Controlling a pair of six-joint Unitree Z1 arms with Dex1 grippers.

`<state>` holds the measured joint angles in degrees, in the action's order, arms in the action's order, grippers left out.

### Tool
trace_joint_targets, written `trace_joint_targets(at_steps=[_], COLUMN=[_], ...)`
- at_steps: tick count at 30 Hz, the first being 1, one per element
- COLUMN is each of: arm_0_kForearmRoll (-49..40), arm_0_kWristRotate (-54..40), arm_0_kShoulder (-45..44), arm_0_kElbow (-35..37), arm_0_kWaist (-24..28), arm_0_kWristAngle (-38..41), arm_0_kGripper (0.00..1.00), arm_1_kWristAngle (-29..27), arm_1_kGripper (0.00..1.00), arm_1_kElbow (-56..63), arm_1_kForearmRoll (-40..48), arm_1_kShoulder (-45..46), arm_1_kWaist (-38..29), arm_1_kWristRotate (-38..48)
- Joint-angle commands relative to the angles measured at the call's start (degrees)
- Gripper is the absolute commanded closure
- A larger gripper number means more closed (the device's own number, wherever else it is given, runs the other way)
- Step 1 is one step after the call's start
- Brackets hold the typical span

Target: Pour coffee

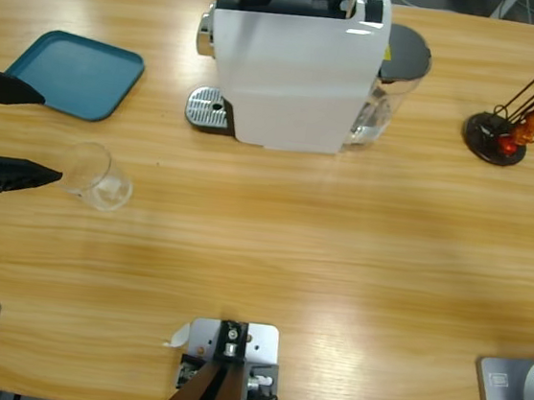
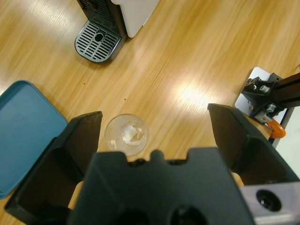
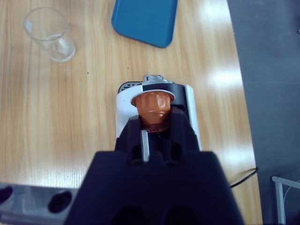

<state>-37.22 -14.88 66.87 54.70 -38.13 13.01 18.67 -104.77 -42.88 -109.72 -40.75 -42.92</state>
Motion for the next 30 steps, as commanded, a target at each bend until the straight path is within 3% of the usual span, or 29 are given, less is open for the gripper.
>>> trace_joint_targets(at_steps=[1,18,19,21,23,25,30], arm_0_kForearmRoll=[-0.7,-0.6,-0.6,-0.6,-0.6,-0.5,-0.5], arm_0_kWristRotate=[0.5,0.5,0.5,0.5,0.5,0.5,0.5], arm_0_kShoulder=[-0.1,0.5,0.5,0.5,0.5,0.5,0.5], arm_0_kElbow=[-2.1,-2.7,-2.7,-2.7,-2.7,-2.7,-2.7], arm_0_kWaist=[1.0,1.0,1.0,1.0,1.0,1.0,1.0], arm_0_kWristAngle=[-0.8,-0.6,-0.6,-0.6,-0.7,-0.7,-0.6], arm_0_kGripper=[0.027,0.027,0.027,0.027,0.027,0.027,0.027], arm_1_kWristAngle=[-0.8,-1.6,-1.9,-3.0,-3.3,-3.3,-3.7], arm_1_kGripper=[1.0,1.0,0.957,0.322,0.075,0.0,0.0], arm_1_kElbow=[0.6,0.0,-0.1,-0.2,-0.1,-0.1,0.0], arm_1_kForearmRoll=[-0.8,-0.6,-0.6,-0.6,-0.6,-0.6,-0.6], arm_1_kShoulder=[-4.3,-5.5,-5.5,-5.5,-5.3,-5.0,-3.7], arm_1_kWaist=[1.1,1.4,1.4,1.3,1.2,1.0,0.3], arm_1_kWristRotate=[-1.0,-0.4,-0.1,0.2,0.3,0.5,0.7])
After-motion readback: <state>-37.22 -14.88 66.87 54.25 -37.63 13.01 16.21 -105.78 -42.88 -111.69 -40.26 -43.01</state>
